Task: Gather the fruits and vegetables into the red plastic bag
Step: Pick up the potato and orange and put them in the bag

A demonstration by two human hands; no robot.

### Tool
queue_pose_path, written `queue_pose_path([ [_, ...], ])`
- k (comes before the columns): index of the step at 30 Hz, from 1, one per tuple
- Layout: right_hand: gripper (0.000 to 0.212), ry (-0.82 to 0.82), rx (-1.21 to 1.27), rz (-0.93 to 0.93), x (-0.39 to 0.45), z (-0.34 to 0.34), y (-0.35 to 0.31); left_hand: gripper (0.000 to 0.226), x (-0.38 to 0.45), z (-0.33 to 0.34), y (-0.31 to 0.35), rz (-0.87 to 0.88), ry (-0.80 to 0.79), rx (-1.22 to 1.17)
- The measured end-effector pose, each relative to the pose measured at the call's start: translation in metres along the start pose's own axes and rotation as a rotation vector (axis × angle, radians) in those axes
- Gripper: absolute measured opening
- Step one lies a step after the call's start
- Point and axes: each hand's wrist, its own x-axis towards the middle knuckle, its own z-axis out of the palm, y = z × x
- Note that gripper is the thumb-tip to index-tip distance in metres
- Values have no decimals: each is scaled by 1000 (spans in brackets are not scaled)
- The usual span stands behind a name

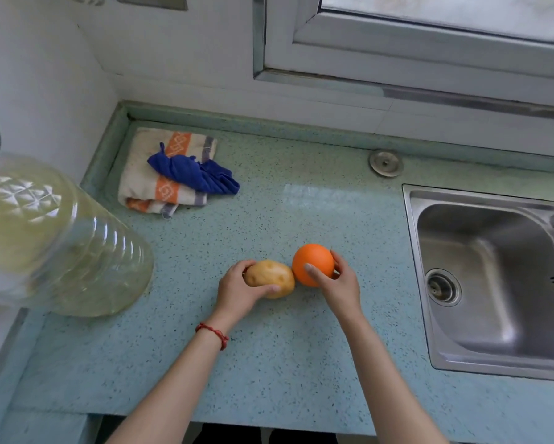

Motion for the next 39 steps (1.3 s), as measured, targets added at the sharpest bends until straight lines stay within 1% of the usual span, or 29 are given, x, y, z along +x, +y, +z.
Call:
queue_pose_path([
  [5, 69, 57, 29, 18, -10, -12, 9, 70, -2, 4, 3, -7, -8, -38],
  [9, 68, 94, 62, 41, -21, -24, 13, 63, -7, 5, 4, -20, -28, -108],
  [12, 70, 106, 75, 35, -32, -30, 15, 65, -12, 3, 1, -51, -19, -182],
  [18, 70, 49, 75, 5, -46, -31, 14, 61, -28, -10, -3, -60, 52, -323],
  [22, 66, -43, 71, -45, -50, -26, 10, 61, -44, -19, -12, -63, 146, -388],
  [30, 67, -313, -6, -142, -49, -15, 11, 67, -92, -22, -40, -152, 393, -477],
  [34, 67, -482, -75, -203, -52, -13, 11, 63, -130, -15, -51, -194, 533, -558],
  [36, 65, -539, -94, -230, -55, -12, 10, 62, -145, -12, -56, -213, 595, -585],
  [39, 61, -649, -138, -274, -67, -5, 10, 56, -177, -7, -68, -248, 728, -633],
])
